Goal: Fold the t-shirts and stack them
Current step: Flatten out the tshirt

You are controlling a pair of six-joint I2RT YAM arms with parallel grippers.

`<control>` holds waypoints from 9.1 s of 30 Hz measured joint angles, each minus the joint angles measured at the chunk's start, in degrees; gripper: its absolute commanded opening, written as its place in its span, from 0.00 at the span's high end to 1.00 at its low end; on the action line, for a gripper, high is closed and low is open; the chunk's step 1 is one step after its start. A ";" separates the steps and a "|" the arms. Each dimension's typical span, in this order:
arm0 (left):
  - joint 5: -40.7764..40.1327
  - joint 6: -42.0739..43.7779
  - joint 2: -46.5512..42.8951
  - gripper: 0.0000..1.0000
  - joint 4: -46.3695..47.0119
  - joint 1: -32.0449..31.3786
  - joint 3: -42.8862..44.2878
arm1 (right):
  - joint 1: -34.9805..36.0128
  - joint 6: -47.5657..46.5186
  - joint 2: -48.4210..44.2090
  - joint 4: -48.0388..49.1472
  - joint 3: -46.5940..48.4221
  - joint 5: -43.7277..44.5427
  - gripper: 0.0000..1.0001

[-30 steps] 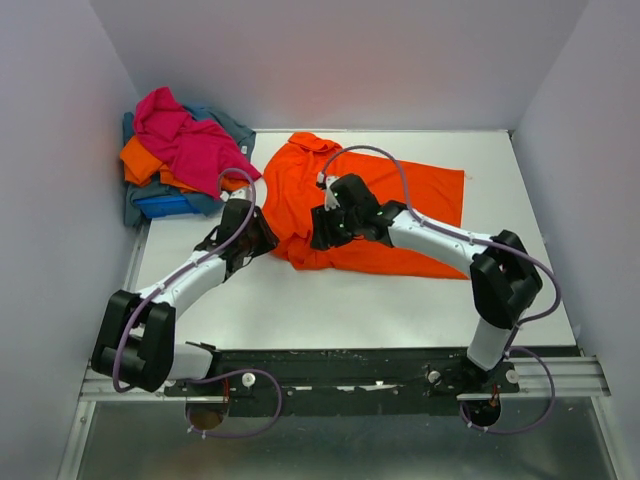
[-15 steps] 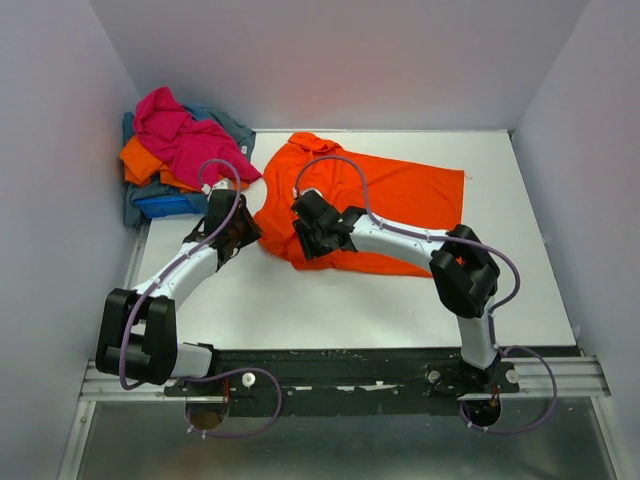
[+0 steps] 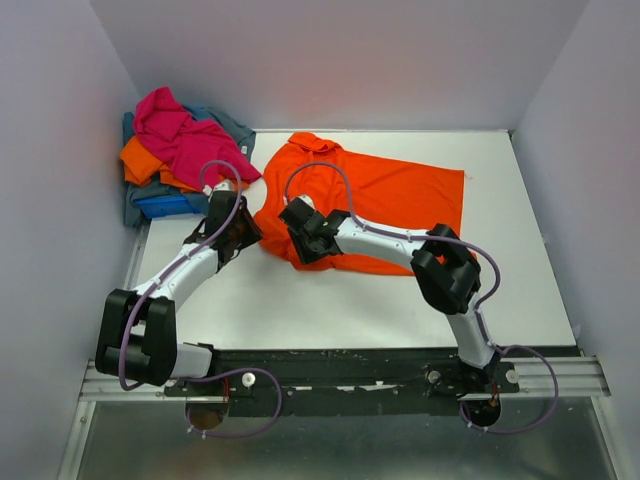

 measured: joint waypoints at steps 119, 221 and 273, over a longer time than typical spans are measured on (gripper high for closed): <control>-8.63 -20.09 -31.85 1.00 -22.64 -19.41 -15.89 | -27.15 18.56 -76.70 5.53 -64.54 6.69 0.61; -24.30 13.20 -26.82 1.00 -16.22 -11.91 67.01 | -49.48 10.64 -87.69 2.21 -9.16 -11.28 0.99; -18.67 10.51 -7.82 1.00 1.29 -20.35 18.12 | -63.23 19.54 -40.65 10.73 -39.10 -37.24 0.99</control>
